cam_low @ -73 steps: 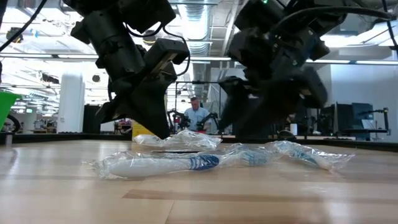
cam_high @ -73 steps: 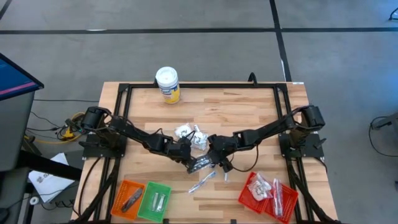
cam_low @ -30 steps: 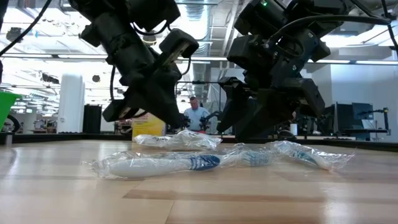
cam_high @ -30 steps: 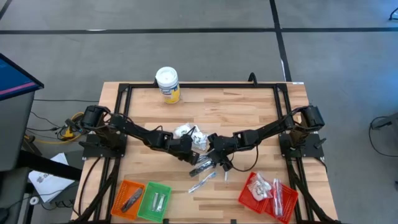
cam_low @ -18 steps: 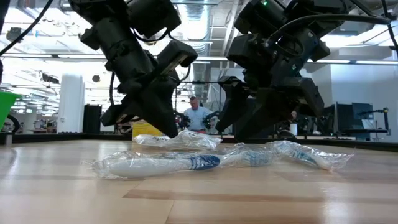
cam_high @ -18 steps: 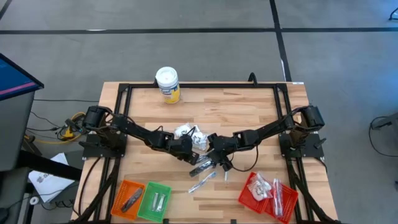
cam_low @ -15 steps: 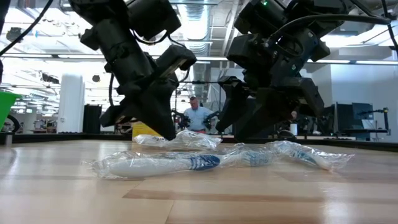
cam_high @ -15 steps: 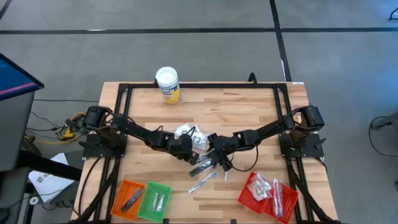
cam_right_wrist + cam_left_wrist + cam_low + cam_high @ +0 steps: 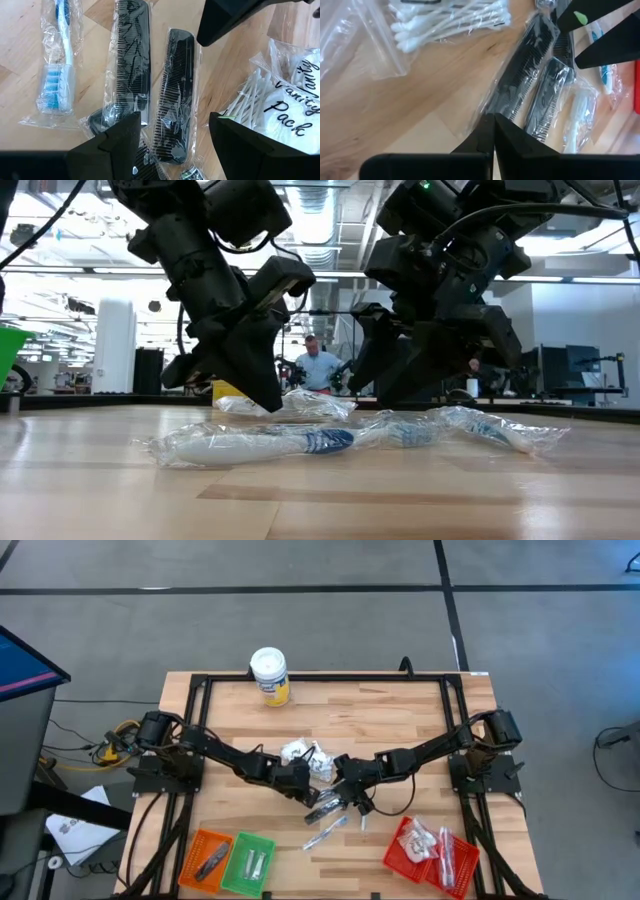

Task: Pick & Place Travel size toiletries
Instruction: Put the black comb into the orange basket

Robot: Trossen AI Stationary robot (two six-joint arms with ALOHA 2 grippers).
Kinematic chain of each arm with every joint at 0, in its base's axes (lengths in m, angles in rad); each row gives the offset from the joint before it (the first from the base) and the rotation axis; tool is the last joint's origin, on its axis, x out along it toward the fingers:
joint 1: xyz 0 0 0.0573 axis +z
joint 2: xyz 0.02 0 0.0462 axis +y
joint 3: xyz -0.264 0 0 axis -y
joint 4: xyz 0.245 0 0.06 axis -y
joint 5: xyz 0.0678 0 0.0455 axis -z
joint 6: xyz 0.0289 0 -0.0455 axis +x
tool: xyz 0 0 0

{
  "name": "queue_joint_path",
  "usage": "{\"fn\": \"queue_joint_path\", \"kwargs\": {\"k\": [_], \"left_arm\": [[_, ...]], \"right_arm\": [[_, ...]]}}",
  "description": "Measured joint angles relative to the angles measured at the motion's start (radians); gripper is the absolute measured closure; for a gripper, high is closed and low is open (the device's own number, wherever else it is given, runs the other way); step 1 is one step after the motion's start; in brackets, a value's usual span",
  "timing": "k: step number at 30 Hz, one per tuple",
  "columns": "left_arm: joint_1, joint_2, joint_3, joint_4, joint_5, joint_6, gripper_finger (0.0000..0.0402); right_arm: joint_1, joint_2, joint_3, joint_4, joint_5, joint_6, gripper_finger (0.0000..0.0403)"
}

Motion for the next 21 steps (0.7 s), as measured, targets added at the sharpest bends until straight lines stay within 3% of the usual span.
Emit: {"fn": "queue_joint_path", "kwargs": {"k": [13,21], "left_arm": [[-0.001,0.022,0.0,0.002,0.027,0.016,0.0401],[-0.013,0.005,0.018,0.02,-0.009,0.04,0.0401]], "right_arm": [[0.0,0.0,0.0,0.003,0.006,0.003,0.0175],[0.0,0.0,0.0,0.003,0.006,0.003,0.0175]]}}
